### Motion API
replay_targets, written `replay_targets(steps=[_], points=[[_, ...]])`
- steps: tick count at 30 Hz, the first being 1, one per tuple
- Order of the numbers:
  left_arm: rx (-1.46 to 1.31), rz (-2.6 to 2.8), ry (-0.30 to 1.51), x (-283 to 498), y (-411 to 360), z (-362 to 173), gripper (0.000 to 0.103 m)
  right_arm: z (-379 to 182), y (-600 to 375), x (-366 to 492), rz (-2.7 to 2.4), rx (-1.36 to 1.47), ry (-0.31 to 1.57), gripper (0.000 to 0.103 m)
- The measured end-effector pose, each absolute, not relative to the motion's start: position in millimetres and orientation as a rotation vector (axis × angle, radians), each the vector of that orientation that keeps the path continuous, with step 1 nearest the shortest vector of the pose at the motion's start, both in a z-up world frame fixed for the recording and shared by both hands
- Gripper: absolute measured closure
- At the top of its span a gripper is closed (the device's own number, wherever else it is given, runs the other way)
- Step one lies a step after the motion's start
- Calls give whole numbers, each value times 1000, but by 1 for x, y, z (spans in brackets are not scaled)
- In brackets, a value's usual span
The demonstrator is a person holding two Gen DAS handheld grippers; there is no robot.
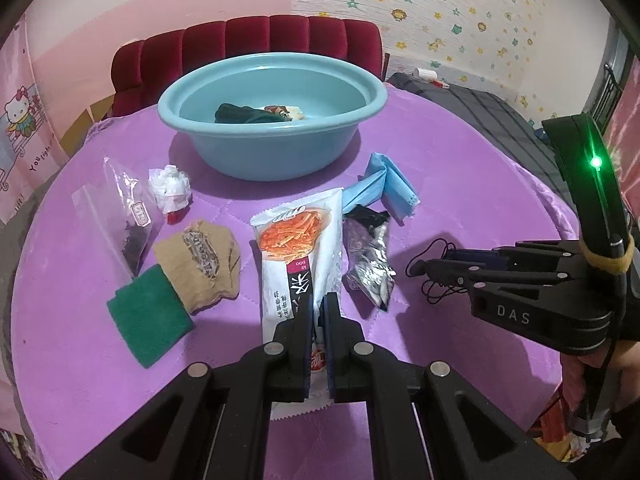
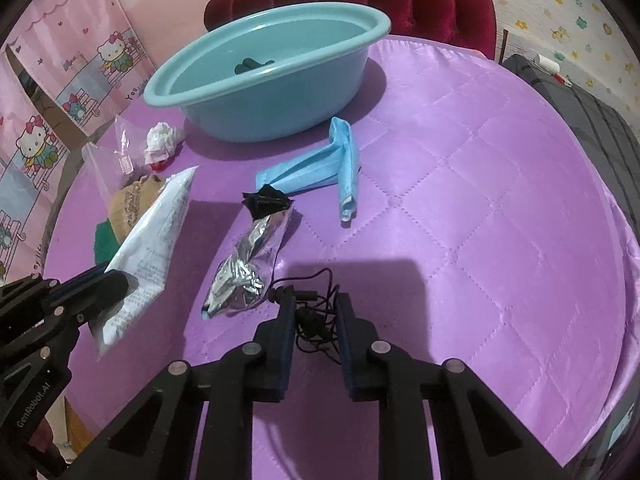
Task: Organize soft objects
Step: 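Carry the white packet and black cable over the blue basin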
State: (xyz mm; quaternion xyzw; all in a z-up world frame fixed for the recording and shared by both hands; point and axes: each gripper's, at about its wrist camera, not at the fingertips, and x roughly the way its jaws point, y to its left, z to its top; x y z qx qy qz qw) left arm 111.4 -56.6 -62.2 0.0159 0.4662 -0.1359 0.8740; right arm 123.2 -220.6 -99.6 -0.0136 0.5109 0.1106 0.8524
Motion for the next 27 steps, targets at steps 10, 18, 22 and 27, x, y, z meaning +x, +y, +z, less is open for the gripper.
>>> replay_targets(steps=[10, 18, 22, 27], points=[[50, -311, 976, 108, -52, -50, 98, -81, -217, 114, 216, -5, 1078, 84], [62, -331, 965, 106, -48, -38, 98, -67, -210, 111, 203, -17, 1063, 84], [65, -339, 952, 105, -46, -29, 98, -56, -207, 110, 198, -15, 1063, 84], [66, -347, 932, 106, -42, -15, 98, -39, -204, 113, 192, -14, 1049, 84]])
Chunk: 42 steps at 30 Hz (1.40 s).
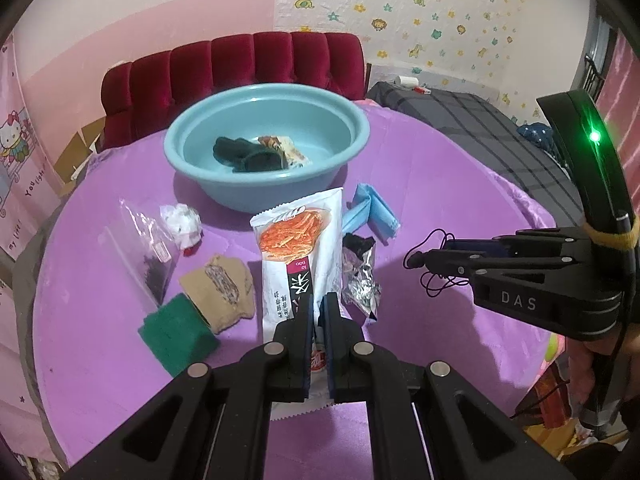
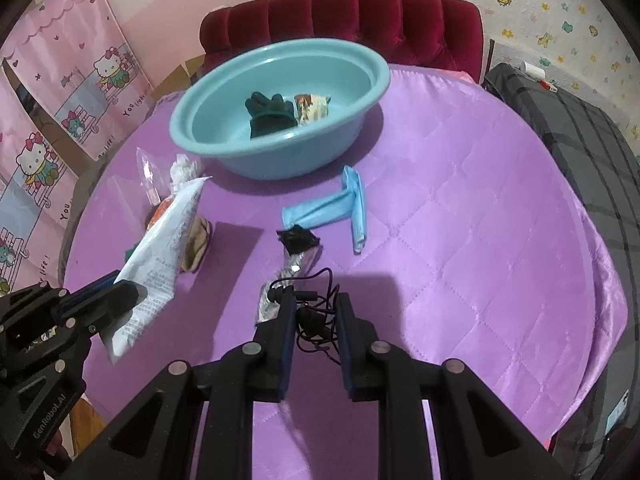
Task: Organize soft objects
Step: 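Carry the white packet and black cable over the blue basin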
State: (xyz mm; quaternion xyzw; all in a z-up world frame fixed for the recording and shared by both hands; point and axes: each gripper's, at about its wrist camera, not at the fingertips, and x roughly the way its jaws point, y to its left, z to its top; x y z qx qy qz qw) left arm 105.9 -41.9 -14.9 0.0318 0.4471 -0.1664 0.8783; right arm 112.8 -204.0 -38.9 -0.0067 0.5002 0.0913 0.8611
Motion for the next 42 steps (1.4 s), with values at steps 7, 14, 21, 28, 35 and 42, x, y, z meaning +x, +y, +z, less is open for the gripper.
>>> replay_targets(steps=[7, 14, 21, 28, 35, 42], points=[[58, -368, 902, 112, -40, 6, 98, -12, -198, 118, 185, -8, 1032, 84], [61, -388, 868, 122, -43, 27, 98, 9, -193, 128, 194, -13, 1006, 83], [67, -397, 841, 136, -47, 42, 98, 26, -188, 144, 210, -11, 985, 83], [65, -400, 841, 153, -50, 47, 98, 35, -182, 163, 226, -12, 977, 83], [72, -393, 845, 176, -53, 50, 98, 42, -176, 189, 239, -21, 964, 83], [69, -379, 858, 204, -53, 44, 98, 43, -173, 220, 249, -14, 969, 83]])
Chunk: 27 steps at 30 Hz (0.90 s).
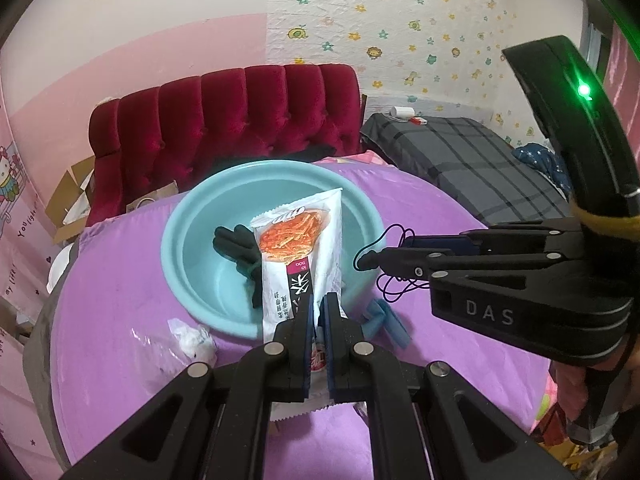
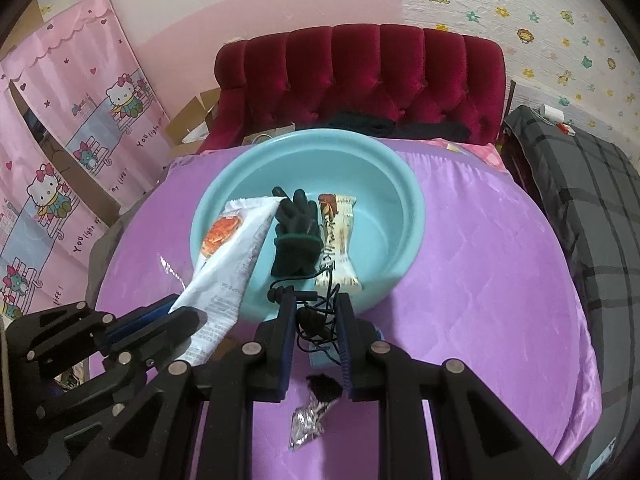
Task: Organize soft objects
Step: 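Carry the white packet and black cable over the blue basin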
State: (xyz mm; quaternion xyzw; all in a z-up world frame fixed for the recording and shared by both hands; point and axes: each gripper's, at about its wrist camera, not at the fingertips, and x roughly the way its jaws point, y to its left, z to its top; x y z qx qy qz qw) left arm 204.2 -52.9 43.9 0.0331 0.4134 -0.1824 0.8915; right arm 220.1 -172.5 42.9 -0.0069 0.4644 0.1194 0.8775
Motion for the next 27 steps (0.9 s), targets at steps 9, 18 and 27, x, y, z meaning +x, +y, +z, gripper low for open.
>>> replay_targets(steps=[9, 18, 27], points=[[66, -348, 882, 245, -49, 31, 98, 40, -169, 260, 247, -28, 969, 83], [71, -327, 904, 285, -46, 15, 98, 28, -170, 306, 250, -12, 979, 83], [104, -303, 927, 323, -52, -8, 98, 7, -164, 344, 241, -11, 999, 83]])
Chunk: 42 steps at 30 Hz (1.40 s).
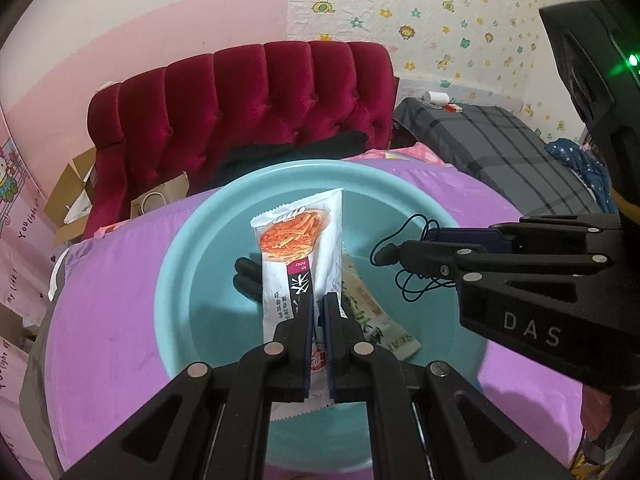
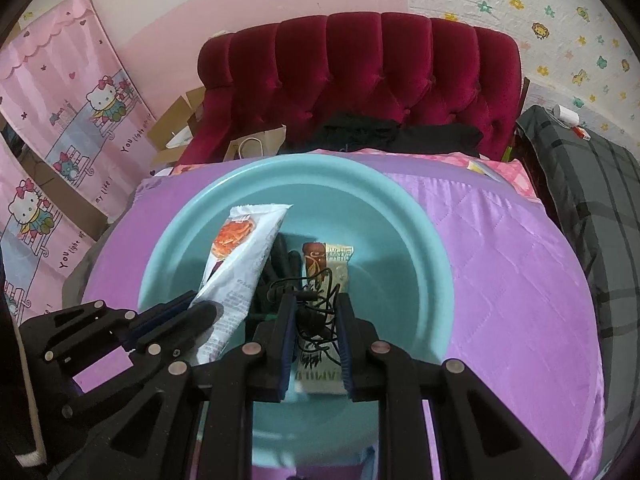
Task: Organize soft objects
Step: 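Carry the white packet and black cable over the blue basin, then open both tools to drop the packet and cable into the basin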
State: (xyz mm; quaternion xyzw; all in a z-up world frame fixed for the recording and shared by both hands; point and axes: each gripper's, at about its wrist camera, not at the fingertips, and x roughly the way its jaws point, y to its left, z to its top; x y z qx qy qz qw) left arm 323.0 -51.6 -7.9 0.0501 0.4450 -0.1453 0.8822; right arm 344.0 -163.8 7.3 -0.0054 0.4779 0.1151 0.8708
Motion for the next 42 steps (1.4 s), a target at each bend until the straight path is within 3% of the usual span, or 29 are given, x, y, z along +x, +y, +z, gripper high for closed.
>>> replay_targets(steps=[17, 24, 25, 27, 28, 29, 31, 33, 37, 42], points=[[136, -277, 953, 360, -52, -39, 98, -28, -163, 384, 234, 6, 1047, 82], [166, -269, 946, 358, -56, -38, 97, -28, -164, 385, 236, 13, 1044, 70], [170, -259, 942, 358, -56, -37, 93, -28, -163, 385, 236, 15, 1047, 68], [167, -242, 932, 358, -55, -36, 70, -27, -164, 384, 223, 16, 1046, 52], [165, -239, 931, 358, -55, -35, 36, -25, -165, 383, 220, 22, 1039, 49], [164, -236, 932, 358, -54, -36, 11, -24, -165, 381, 218, 25, 1036, 45], [181, -218, 918, 355, -55, -35, 7, -21, -164, 380, 205, 16, 1028, 31], [202, -200, 906, 351, -56, -35, 0, -20, -164, 378, 208, 19, 1025, 6], [182, -189, 908, 348, -52, -33, 0, -17, -165, 371, 192, 10, 1017, 0], [176, -195, 906, 337, -52, -27, 0, -10, -166, 357, 179, 2, 1007, 0]])
